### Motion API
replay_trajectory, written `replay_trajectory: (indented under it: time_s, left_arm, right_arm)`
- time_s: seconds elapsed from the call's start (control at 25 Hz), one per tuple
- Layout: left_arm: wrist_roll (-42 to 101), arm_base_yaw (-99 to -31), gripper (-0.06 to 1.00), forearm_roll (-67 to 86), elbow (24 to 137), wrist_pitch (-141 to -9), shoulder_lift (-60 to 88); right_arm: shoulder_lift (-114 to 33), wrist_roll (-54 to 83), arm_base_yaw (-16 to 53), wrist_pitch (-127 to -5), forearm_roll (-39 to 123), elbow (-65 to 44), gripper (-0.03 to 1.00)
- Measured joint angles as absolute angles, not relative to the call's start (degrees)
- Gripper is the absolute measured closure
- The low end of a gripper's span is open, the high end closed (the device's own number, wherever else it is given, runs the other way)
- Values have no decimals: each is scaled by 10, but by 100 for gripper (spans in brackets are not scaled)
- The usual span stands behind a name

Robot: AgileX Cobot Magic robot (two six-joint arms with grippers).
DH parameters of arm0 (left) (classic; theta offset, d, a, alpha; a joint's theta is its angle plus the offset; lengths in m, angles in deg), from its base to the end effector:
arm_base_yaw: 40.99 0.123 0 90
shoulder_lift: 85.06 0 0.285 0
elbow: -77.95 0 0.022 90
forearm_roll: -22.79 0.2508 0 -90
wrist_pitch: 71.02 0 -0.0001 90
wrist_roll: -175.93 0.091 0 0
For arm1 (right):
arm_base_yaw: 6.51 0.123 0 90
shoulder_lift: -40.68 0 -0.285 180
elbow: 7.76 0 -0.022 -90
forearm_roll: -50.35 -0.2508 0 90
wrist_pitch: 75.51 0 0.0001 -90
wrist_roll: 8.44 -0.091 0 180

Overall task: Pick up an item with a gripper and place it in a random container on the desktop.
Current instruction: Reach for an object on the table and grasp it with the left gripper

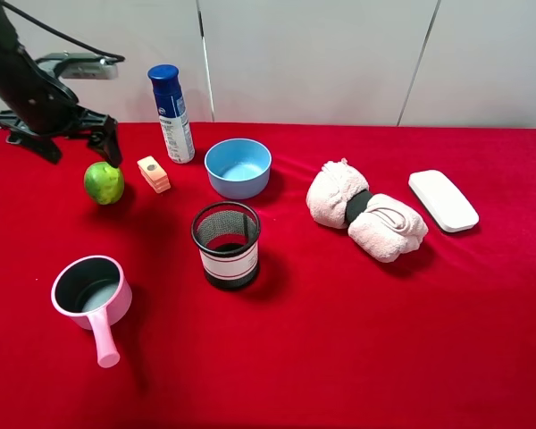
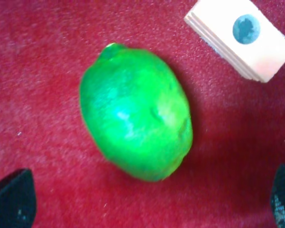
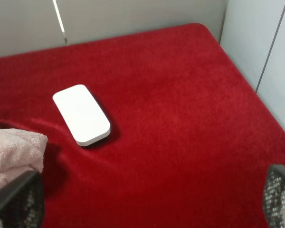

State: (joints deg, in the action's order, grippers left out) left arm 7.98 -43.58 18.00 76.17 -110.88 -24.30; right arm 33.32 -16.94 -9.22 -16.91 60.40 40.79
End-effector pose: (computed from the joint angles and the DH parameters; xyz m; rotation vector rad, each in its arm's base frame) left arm 0.3947 -0.0227 0.1755 0.2804 2.7895 -0.0510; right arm -0.0058 -0.0133 0.2814 0.1992 1.9795 -0.1430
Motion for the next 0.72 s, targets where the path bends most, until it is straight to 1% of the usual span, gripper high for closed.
replay_trajectory:
  time_s: [0.72]
  left_arm:
    - [82,-438,-4,180,769,-1054,-330]
  right_arm:
    - [333,-169,-92,-169,604,408,27]
